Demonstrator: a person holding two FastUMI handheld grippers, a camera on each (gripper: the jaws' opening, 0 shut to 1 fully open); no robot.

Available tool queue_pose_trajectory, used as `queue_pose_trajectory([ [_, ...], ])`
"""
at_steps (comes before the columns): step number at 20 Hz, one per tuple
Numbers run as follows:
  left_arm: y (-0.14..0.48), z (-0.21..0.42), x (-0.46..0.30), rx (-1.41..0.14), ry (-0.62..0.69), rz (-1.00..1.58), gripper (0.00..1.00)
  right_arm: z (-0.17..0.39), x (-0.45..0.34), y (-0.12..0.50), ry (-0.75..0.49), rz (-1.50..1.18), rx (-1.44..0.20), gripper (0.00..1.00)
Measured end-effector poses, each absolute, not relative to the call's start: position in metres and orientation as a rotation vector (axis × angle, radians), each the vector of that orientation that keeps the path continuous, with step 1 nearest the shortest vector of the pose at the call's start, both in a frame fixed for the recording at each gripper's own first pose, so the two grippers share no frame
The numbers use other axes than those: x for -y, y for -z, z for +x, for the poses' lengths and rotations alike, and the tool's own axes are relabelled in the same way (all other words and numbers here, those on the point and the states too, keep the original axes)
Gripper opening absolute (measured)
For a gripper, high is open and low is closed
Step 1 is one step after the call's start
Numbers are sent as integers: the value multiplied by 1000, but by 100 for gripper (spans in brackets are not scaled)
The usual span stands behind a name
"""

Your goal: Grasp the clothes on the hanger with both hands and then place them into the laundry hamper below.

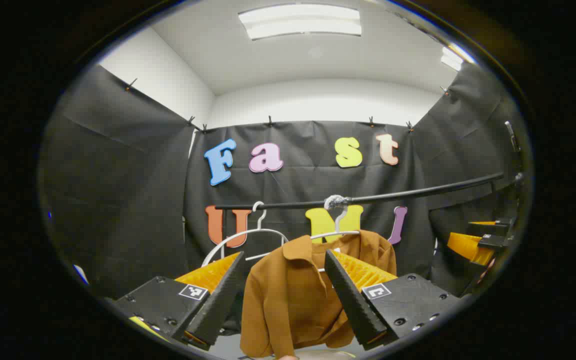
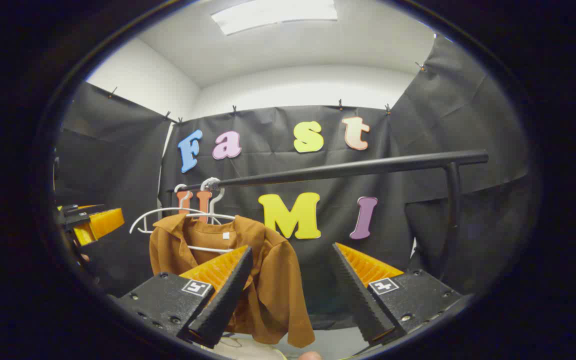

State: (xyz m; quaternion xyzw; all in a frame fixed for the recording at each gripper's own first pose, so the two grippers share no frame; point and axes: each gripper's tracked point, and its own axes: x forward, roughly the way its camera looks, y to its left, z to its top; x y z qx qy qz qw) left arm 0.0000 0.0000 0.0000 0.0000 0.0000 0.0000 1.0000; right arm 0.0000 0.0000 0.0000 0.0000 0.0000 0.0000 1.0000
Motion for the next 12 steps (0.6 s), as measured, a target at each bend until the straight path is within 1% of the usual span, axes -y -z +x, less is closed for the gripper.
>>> queue_pose_trajectory([
  [1, 0, 0, 1, 2, -1, 2, 100, -1, 3, 0, 2, 2, 3, 99],
  [5, 0, -1, 5, 2, -1, 5, 100, -3, 7, -2, 7, -5, 7, 99],
  [6, 1, -1, 7, 1, 0, 5, 100, -3, 8, -1, 9, -7, 6, 96],
  [7, 2, -1, 7, -2, -1, 5, 100, -4, 9, 1, 12, -6, 2, 96],
  [8, 2, -1, 8, -4, -1, 7, 100, -4, 8, 2, 8, -4, -3, 99],
  [11, 4, -3, 9, -2, -6, 7, 100, -4, 9, 7, 7, -2, -18, 99],
  [12, 5, -4, 8, -3, -11, 7, 100, -4, 10, 10, 6, 0, -24, 96],
])
